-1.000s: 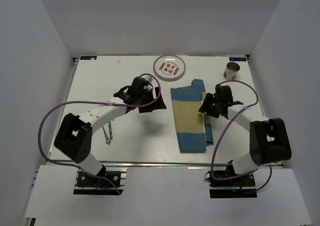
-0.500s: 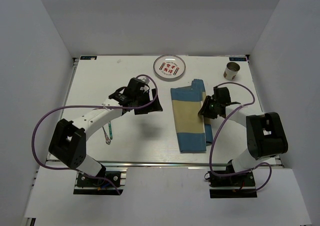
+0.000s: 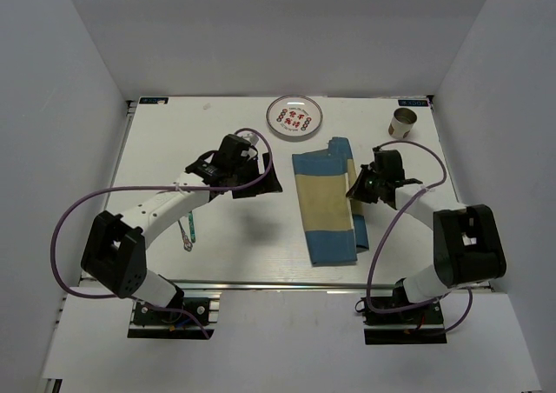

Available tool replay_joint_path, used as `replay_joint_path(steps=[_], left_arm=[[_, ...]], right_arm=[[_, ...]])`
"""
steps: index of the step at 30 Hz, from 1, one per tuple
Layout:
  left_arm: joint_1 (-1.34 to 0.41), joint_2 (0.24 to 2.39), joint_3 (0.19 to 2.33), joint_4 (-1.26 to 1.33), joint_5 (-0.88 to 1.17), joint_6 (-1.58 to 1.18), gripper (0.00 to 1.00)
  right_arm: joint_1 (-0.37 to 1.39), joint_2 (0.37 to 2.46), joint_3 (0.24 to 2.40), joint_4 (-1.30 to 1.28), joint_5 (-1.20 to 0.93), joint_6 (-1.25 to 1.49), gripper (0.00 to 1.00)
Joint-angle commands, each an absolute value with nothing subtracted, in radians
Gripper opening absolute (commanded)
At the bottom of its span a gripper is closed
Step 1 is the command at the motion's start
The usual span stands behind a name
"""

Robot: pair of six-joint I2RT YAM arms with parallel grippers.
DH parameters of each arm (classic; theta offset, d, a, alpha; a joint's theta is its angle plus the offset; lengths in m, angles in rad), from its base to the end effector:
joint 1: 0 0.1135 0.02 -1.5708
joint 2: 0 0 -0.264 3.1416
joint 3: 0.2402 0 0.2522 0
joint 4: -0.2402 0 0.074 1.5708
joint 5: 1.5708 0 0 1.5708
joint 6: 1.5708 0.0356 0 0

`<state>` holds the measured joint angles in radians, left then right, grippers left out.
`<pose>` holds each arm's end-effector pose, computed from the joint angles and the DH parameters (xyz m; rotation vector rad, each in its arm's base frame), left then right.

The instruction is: Set the dinner table for one person

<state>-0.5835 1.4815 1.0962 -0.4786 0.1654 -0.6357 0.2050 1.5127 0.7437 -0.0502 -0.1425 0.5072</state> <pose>0.2612 -0.1795 0.2570 0.0115 2.5621 -0.7150 0.2898 0.0654 0.1700 0.2992 2.4212 0.4986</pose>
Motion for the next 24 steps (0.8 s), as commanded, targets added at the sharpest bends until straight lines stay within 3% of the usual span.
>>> replay_joint_path(steps=[1, 15, 24], left_arm=[[-0.580, 1.421, 1.094, -0.463, 0.176, -0.630, 0.96], [-0.580, 1.356, 1.140, -0.561, -0.046, -0.693, 0.96], [-0.580, 1.261, 1.114, -0.618, -0.181, -0.732, 0.98]], right_arm=[[0.216, 1.438, 0.787, -0.025, -0.195, 0.520, 0.00], [0.359, 1.376, 0.873, 0.028, -0.296, 0.686, 0.00], [0.570, 1.583, 1.061, 0.032, -0.239, 0.752, 0.00]])
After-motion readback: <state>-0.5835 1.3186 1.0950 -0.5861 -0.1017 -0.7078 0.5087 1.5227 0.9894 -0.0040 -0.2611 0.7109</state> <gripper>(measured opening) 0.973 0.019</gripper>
